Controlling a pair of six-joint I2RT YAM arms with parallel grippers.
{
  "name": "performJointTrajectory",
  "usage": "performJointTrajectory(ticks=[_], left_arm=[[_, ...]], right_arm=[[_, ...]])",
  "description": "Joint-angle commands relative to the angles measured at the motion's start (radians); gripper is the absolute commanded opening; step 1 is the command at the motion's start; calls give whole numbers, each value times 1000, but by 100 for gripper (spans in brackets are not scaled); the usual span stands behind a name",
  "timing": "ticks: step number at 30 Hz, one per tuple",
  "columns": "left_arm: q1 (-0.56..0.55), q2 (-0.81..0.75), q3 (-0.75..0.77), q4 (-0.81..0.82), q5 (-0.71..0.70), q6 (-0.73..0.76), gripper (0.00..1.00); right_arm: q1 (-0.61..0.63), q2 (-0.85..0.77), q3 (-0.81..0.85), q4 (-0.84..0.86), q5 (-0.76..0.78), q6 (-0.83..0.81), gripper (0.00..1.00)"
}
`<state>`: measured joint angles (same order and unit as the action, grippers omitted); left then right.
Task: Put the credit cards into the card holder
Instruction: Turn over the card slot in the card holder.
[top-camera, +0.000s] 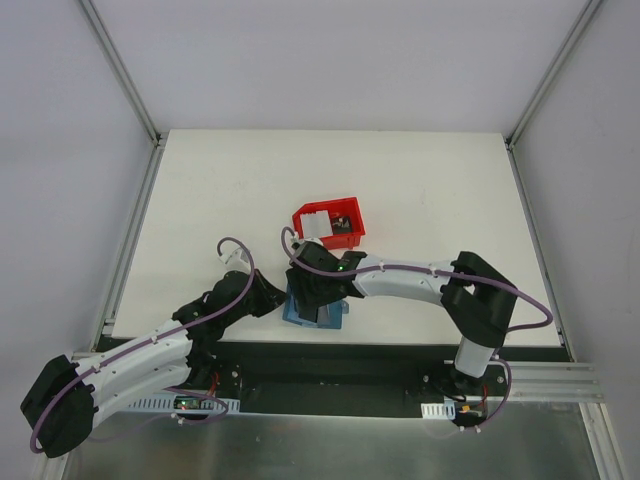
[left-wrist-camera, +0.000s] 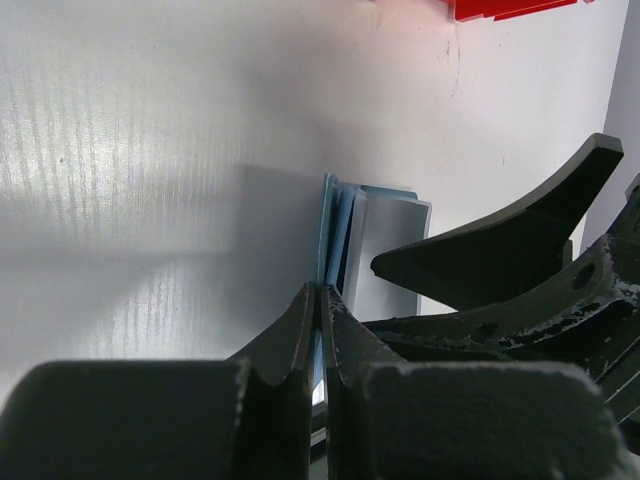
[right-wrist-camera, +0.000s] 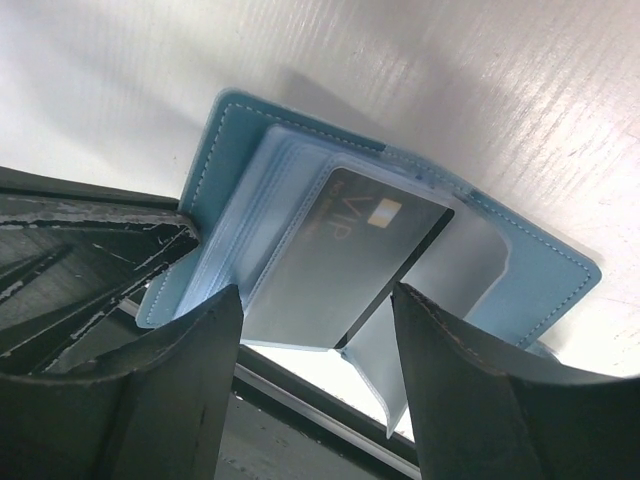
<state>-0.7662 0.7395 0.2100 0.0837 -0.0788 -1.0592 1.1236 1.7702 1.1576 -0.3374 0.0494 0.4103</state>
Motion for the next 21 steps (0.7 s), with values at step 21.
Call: performJointTrajectory(ticks=[21], left_arm=[[-10, -20, -12, 5, -13, -19, 0]], right_arm=[[13, -135, -25, -112, 109, -19, 56]])
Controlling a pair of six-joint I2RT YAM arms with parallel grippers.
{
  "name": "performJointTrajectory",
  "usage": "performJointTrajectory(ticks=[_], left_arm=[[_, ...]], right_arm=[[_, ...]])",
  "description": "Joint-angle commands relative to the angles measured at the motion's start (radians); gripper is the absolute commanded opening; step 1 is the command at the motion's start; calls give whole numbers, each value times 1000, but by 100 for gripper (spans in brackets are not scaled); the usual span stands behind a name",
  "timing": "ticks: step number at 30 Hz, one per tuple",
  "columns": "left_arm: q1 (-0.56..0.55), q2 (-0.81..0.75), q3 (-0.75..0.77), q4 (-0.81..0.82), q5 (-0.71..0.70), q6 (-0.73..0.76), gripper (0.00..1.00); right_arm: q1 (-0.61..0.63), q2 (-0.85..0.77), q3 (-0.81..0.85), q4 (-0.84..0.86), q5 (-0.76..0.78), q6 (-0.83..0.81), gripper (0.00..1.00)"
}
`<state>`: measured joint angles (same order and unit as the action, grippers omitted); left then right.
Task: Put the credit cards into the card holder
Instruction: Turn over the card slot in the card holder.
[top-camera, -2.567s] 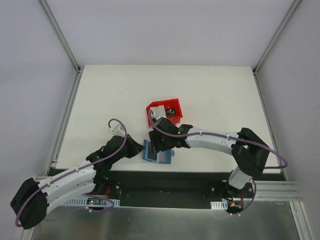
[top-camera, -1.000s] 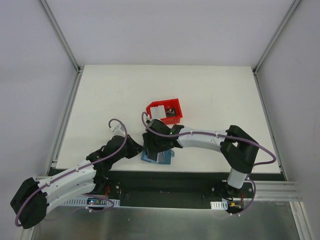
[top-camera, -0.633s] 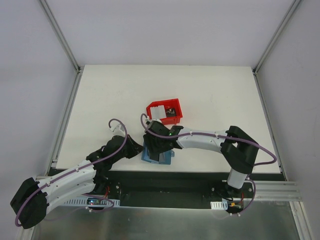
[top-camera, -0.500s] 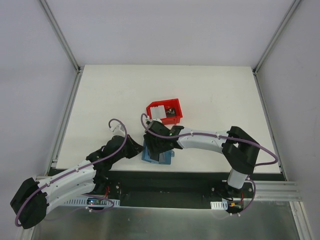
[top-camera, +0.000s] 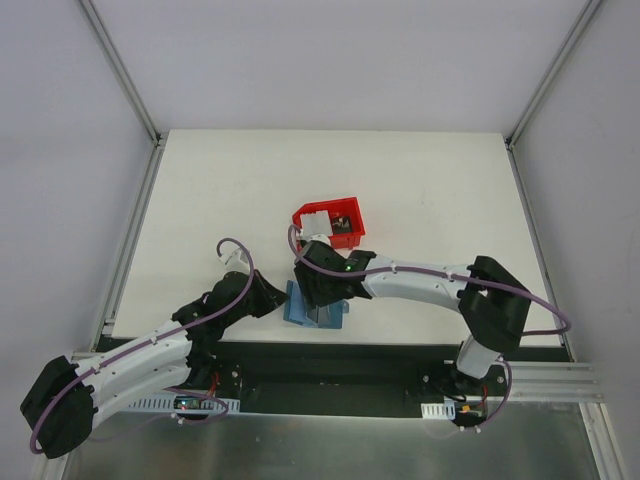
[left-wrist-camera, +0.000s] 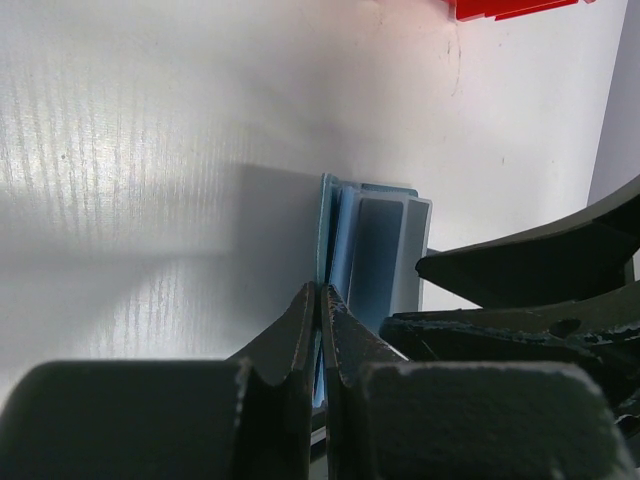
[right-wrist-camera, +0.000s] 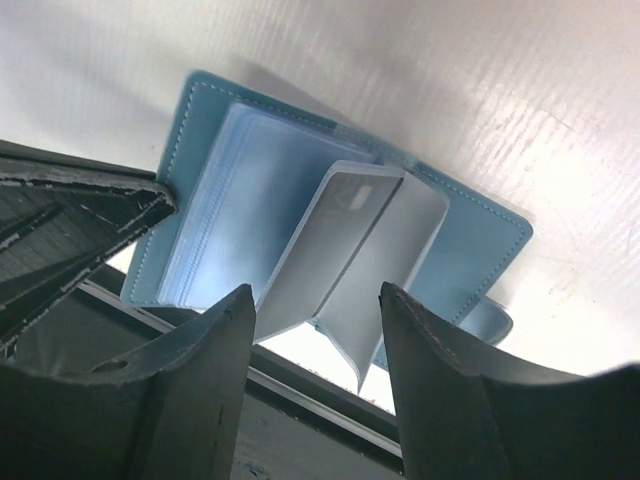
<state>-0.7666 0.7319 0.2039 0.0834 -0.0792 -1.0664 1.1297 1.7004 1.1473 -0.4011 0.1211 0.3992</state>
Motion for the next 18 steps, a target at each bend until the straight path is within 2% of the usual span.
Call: performJointTrajectory(ticks=[1, 18], left_arm=[[-8, -14, -4, 4, -13, -12, 0], [-10, -9, -12, -4, -16, -18, 0]], right_arm=[[7, -77, -24, -53, 41, -7, 55], [2, -196, -190, -93, 107, 50, 52]])
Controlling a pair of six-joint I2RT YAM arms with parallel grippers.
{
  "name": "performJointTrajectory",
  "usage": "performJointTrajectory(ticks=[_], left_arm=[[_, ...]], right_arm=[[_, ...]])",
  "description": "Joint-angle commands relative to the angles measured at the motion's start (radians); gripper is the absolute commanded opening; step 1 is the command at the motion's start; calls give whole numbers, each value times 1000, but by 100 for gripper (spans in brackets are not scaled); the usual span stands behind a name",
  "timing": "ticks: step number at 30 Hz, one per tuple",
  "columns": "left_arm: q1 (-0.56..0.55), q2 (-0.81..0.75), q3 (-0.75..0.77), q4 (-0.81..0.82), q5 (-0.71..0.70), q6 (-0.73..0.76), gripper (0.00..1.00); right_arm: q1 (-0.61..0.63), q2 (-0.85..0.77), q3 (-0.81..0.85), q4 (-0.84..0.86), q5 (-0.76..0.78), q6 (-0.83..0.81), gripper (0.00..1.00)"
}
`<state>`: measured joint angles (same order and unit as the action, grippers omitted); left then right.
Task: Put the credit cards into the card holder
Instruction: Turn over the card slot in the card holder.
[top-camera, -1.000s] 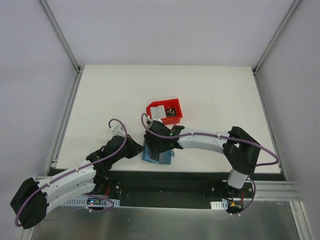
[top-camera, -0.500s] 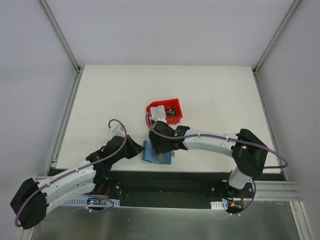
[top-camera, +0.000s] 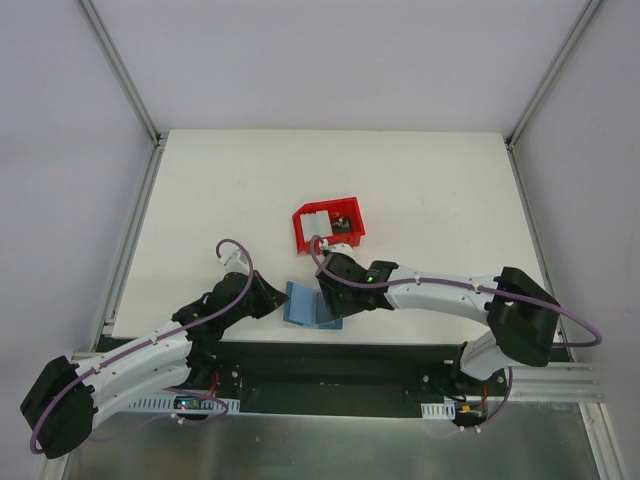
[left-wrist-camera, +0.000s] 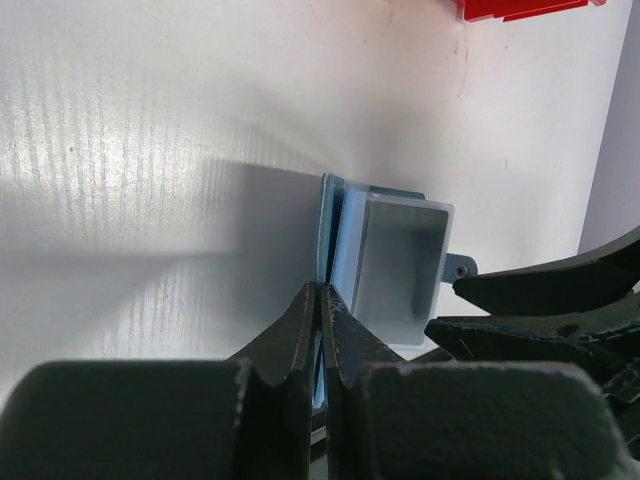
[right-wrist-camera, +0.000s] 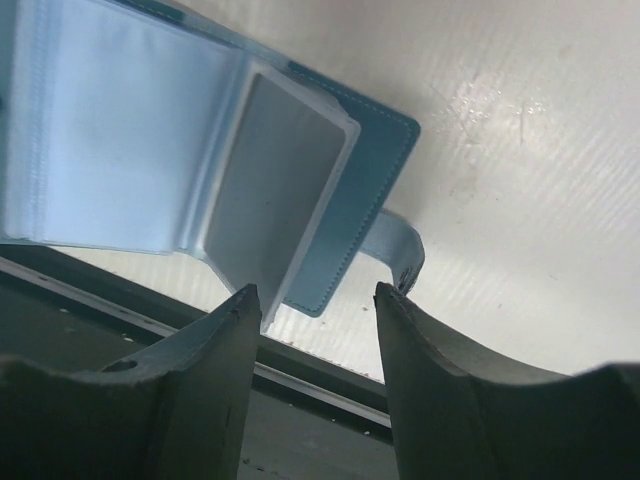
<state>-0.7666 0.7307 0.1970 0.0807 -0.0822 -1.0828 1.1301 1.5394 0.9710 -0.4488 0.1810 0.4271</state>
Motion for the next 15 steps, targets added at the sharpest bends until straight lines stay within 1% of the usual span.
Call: performJointTrajectory(ticks=[1, 7, 15], left_arm=[[-8, -10, -5, 1, -11, -2, 0], [-10, -8, -4, 1, -1, -5, 0], [-10, -14, 1, 1, 5, -11, 0]], right_arm=[[-3, -33, -15, -50, 51, 22, 52], [-32, 22, -9, -48, 55, 1, 52], [-55, 152, 49, -68, 26, -57, 51]])
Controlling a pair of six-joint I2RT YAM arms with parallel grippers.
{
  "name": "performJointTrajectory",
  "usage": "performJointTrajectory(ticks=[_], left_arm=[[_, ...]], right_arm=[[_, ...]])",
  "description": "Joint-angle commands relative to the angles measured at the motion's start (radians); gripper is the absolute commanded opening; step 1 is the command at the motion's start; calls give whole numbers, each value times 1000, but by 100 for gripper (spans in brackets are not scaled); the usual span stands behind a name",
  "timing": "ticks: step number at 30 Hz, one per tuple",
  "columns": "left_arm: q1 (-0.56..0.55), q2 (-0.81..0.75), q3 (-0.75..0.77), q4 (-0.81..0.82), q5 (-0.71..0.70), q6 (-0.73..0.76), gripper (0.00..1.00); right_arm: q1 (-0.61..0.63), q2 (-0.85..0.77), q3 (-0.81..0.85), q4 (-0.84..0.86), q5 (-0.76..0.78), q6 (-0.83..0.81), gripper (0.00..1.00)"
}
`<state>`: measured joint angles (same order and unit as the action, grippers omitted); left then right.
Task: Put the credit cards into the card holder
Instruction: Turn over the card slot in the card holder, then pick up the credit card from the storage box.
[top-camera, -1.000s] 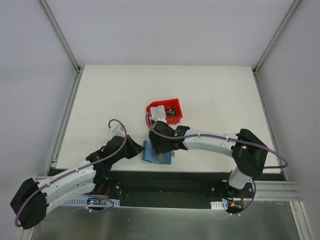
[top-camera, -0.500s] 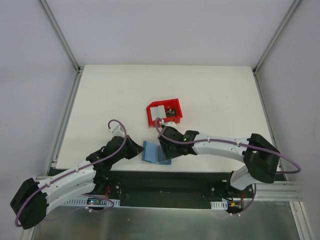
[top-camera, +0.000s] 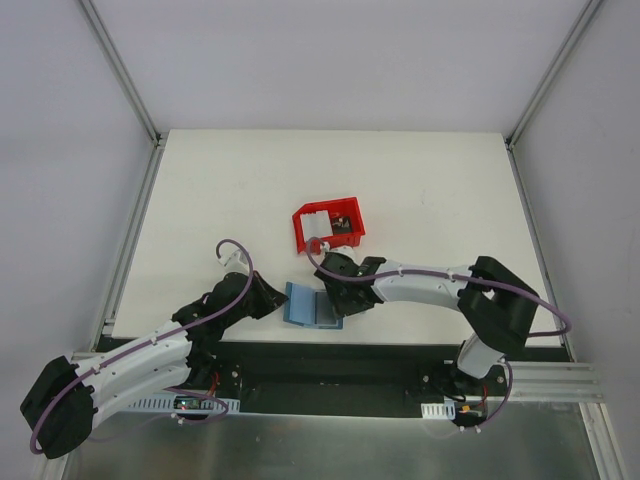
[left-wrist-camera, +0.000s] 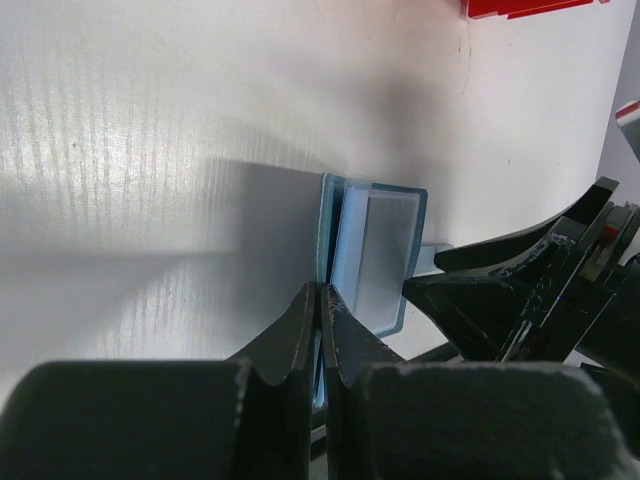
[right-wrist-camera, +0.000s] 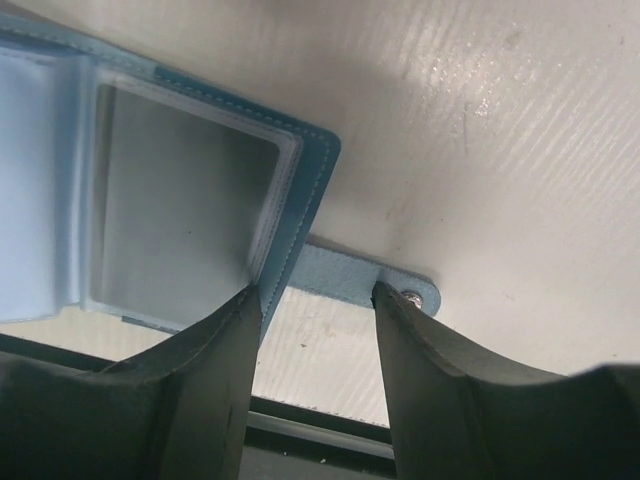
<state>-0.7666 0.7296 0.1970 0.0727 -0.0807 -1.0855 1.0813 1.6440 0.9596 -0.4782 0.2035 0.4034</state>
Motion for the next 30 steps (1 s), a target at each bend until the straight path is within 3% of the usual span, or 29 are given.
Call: performJointTrajectory(ticks=[1, 11, 17, 25, 30], left_arm=[[-8, -15, 1, 9, 4, -8, 0], [-8, -4, 9, 9, -8, -19, 0], [-10, 10, 24, 9, -14, -28, 0], [-10, 22, 21, 9, -34, -43, 0], [-10, 27, 9, 9, -70, -54, 0]], right_arm=[[-6, 53, 67, -48, 10, -35, 50], [-43, -128, 142, -91, 27, -113, 53], [-124, -194, 203, -31, -82, -181, 60], [-302, -125, 309, 73, -254, -219, 62], [-379, 26, 409, 102, -338, -241, 65]])
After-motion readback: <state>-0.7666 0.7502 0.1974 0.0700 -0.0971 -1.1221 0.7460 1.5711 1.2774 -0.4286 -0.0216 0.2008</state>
